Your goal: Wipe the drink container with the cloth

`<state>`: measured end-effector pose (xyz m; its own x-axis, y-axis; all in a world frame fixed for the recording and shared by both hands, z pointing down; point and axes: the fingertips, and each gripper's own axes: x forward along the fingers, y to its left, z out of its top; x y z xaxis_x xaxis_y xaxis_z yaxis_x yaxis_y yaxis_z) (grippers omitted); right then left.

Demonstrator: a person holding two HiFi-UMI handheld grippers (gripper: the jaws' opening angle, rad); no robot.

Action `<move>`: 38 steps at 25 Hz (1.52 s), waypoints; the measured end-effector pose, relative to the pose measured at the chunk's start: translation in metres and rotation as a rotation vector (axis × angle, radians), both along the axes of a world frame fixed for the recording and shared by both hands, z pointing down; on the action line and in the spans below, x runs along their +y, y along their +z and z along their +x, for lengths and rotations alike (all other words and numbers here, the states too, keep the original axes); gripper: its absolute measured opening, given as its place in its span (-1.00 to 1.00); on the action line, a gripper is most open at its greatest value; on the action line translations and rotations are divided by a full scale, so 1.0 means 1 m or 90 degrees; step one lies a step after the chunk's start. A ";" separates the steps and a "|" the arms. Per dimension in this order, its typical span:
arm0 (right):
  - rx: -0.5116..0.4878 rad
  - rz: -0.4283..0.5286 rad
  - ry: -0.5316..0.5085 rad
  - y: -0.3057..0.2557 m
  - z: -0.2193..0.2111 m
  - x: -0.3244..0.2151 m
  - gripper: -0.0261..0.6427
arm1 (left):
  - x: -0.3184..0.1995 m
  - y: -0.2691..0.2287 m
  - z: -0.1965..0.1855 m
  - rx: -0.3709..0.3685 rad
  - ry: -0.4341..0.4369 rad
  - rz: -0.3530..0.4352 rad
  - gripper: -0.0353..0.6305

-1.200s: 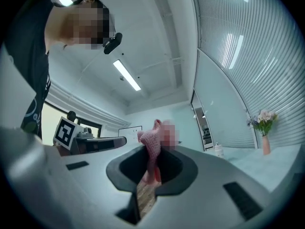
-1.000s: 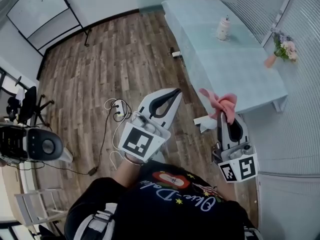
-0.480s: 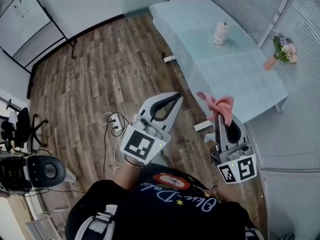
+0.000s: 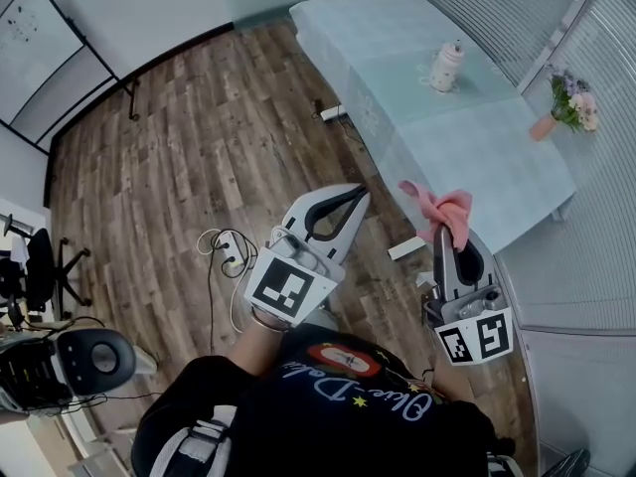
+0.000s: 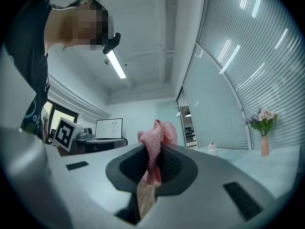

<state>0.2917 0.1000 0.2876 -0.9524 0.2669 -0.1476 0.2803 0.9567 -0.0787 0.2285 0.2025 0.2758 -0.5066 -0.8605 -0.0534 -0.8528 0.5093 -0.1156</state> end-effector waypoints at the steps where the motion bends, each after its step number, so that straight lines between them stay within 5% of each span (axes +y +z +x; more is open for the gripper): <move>1: 0.001 -0.001 0.005 0.001 -0.004 0.001 -0.82 | 0.001 0.001 -0.004 0.000 0.004 0.000 -0.88; 22: -0.004 -0.009 0.108 0.003 -0.058 0.020 -0.82 | 0.011 0.003 -0.073 0.017 0.104 0.013 -0.88; 38: 0.004 -0.026 0.142 0.015 -0.097 -0.016 -0.82 | -0.017 0.010 -0.115 0.026 0.120 0.008 -0.88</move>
